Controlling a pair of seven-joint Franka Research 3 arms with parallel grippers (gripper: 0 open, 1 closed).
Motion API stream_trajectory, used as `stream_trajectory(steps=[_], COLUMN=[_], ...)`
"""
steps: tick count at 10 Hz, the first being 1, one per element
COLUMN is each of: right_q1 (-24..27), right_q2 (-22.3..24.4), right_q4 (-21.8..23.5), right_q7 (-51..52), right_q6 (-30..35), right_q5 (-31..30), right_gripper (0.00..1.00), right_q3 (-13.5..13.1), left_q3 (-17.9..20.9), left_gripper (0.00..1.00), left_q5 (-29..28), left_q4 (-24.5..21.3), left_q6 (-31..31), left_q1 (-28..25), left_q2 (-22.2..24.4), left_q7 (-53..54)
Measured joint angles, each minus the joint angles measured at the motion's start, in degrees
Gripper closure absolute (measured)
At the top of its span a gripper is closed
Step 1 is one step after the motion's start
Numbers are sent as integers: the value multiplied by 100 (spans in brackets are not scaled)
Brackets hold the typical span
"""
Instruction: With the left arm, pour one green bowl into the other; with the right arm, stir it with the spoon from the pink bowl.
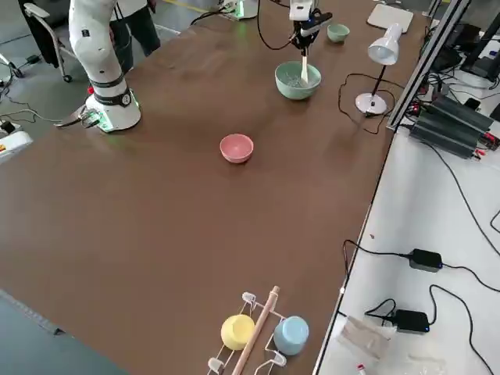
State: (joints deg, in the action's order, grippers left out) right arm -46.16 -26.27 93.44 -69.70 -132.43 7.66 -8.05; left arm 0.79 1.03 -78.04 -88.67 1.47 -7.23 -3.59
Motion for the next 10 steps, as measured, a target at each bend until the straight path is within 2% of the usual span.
stream_trajectory(steps=[4,6,10], right_q1=[215,214,207], right_q2=[13,73,588], right_q4=[-87,-142,-205], right_q7=[370,374,388], right_q6=[748,875,1180], right_q5=[4,7,246], right_gripper=[94,94,94], right_q3=[-6,11,61], left_q3=[0,-12,-91], left_gripper=[0,0,0], left_q5=[2,2,-96], left_q4=[-19,-19,-15], left_q6=[158,195,214], left_q1=[-2,1,2], left_q2=[-5,-5,-5], left_q7=[13,13,13])
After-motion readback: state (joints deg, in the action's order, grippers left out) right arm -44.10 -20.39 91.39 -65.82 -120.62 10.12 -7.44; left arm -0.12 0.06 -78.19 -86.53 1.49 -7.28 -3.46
